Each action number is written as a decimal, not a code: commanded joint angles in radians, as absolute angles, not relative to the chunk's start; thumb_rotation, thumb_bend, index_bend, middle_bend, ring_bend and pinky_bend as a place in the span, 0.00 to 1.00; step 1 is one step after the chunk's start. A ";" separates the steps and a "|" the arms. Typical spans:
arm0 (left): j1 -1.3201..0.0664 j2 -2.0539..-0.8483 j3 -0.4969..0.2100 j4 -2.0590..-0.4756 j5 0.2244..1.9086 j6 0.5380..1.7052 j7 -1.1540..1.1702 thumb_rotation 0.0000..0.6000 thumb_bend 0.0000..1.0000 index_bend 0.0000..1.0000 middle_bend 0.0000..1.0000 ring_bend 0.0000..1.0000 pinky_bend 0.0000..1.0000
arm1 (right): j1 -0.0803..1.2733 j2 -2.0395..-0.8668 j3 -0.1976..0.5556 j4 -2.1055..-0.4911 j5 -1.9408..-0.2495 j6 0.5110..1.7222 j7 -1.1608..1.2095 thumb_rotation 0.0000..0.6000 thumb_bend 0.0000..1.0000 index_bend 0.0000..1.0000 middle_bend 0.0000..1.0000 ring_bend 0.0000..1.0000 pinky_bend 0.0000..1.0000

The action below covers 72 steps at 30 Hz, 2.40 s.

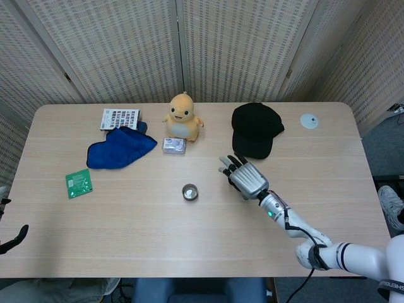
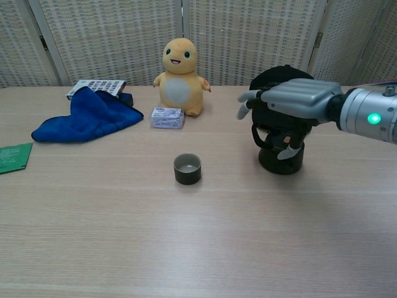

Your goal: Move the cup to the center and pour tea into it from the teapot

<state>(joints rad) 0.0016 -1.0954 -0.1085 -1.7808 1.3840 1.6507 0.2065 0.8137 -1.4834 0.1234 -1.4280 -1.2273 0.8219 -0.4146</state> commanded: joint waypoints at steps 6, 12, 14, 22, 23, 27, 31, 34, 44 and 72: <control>0.011 -1.092 -0.108 -1.773 1.381 1.653 0.194 1.00 0.25 0.07 0.28 0.38 0.29 | 0.871 -1.591 0.166 -1.328 -1.143 0.821 -0.511 1.00 0.00 0.18 0.00 0.00 0.00; 0.019 -1.092 -0.107 -1.765 1.377 1.655 0.183 1.00 0.25 0.07 0.28 0.38 0.29 | 0.908 -1.643 0.191 -1.275 -1.083 0.814 -0.560 1.00 0.00 0.18 0.00 0.00 0.00; 0.023 -1.091 -0.108 -1.762 1.376 1.659 0.177 1.00 0.25 0.07 0.28 0.37 0.29 | 0.918 -1.653 0.196 -1.262 -1.063 0.811 -0.573 1.00 0.00 0.18 0.00 0.00 0.00; 0.029 -1.092 -0.108 -1.749 1.369 1.654 0.164 1.00 0.25 0.07 0.28 0.38 0.29 | 0.950 -1.689 0.212 -1.198 -0.999 0.795 -0.599 1.00 0.00 0.18 0.00 0.00 0.00; 0.029 -1.093 -0.108 -1.747 1.368 1.651 0.163 1.00 0.25 0.07 0.28 0.38 0.29 | 0.955 -1.696 0.215 -1.187 -0.989 0.793 -0.600 1.00 0.00 0.18 0.00 0.00 0.00; 0.028 -1.096 -0.109 -1.741 1.366 1.645 0.160 1.00 0.25 0.07 0.28 0.38 0.29 | 0.972 -1.711 0.226 -1.151 -0.958 0.784 -0.608 1.00 0.00 0.18 0.00 0.00 0.00; 0.028 -1.097 -0.112 -1.736 1.360 1.641 0.154 1.00 0.25 0.07 0.28 0.38 0.29 | 0.978 -1.708 0.229 -1.145 -0.951 0.789 -0.606 1.00 0.00 0.18 0.00 0.00 0.00; 0.028 -1.098 -0.113 -1.732 1.361 1.640 0.152 1.00 0.25 0.07 0.28 0.38 0.29 | 0.975 -1.685 0.234 -1.176 -0.941 0.779 -0.584 1.00 0.00 0.18 0.00 0.00 0.00; 0.032 -1.099 -0.113 -1.731 1.364 1.641 0.151 1.00 0.25 0.07 0.28 0.38 0.29 | 0.961 -1.582 0.227 -1.313 -0.971 0.766 -0.506 1.00 0.04 0.46 0.18 0.00 0.00; 0.044 -1.093 -0.111 -1.734 1.346 1.634 0.159 1.00 0.25 0.07 0.28 0.38 0.29 | 1.021 -1.600 0.126 -1.229 -0.849 0.682 -0.554 1.00 0.00 0.51 0.22 0.00 0.00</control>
